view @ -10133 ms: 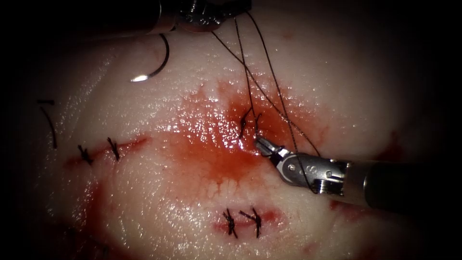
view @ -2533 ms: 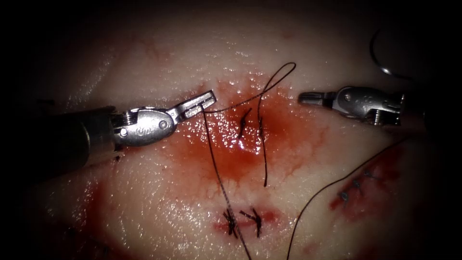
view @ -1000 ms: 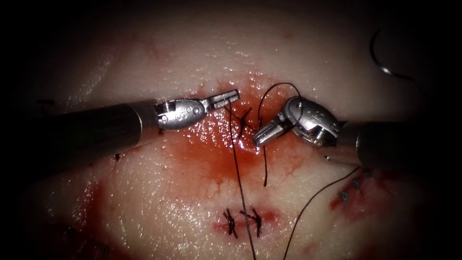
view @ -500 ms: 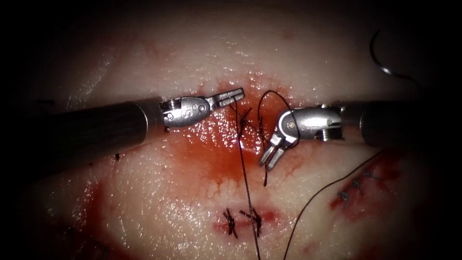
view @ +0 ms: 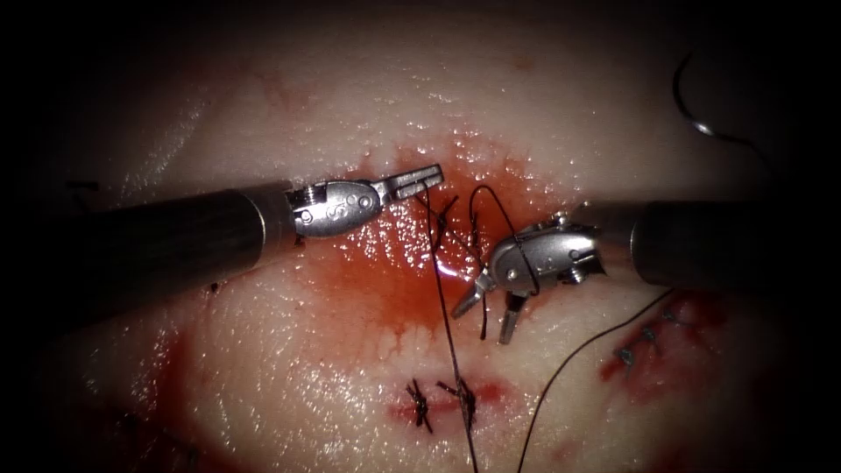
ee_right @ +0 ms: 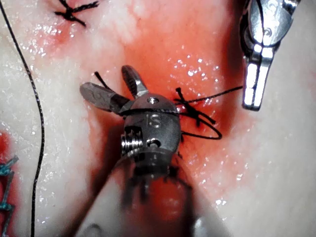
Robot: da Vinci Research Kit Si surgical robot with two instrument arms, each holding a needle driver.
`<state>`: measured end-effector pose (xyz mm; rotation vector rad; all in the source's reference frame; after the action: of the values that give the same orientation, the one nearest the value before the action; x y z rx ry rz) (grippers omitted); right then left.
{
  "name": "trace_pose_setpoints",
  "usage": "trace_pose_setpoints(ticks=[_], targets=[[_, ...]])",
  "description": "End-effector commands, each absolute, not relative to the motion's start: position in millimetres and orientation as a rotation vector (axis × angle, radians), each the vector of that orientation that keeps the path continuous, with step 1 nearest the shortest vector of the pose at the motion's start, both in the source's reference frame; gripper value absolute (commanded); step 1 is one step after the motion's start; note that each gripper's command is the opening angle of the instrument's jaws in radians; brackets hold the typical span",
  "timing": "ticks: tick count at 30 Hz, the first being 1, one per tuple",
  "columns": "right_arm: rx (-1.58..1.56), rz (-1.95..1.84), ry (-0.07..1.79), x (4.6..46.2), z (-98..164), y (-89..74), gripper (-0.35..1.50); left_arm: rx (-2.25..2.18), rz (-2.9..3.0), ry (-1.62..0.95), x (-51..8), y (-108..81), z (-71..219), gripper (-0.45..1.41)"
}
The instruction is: Wound Closure
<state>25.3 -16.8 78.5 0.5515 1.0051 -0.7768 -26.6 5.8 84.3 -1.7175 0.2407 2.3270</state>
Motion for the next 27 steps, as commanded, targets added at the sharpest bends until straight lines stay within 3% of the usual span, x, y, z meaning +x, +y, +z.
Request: trace_pose_setpoints(ticks=[1, 2, 3, 5, 8, 27], targets=[[0.533, -0.78, 0.999, 26.1, 79, -16.7, 0.89, -1.716, 2.327, 0.243, -27.1, 6.0, 85, -0.45], [0.522, -0.78, 0.999, 26.1, 79, -16.6, 0.81, -1.716, 2.327, 0.243, -27.1, 5.9, 85, -0.45], [0.505, -0.777, 0.999, 26.1, 79, -16.5, 0.59, -1.716, 2.327, 0.243, -27.2, 5.8, 85, -0.45], [0.512, -0.78, 0.992, 26.0, 79, -16.3, -0.35, -1.72, 2.327, 0.241, -27.2, 5.7, 85, -0.45], [0.528, -0.792, 0.959, 26.0, 79, -15.7, -0.35, -1.729, 2.326, 0.237, -27.3, 5.0, 84, -0.45], [0.713, -0.414, 1.223, 23.9, 76, -9.2, -0.35, -1.732, 2.417, 0.229, -26.2, -5.1, 80, -0.45]])
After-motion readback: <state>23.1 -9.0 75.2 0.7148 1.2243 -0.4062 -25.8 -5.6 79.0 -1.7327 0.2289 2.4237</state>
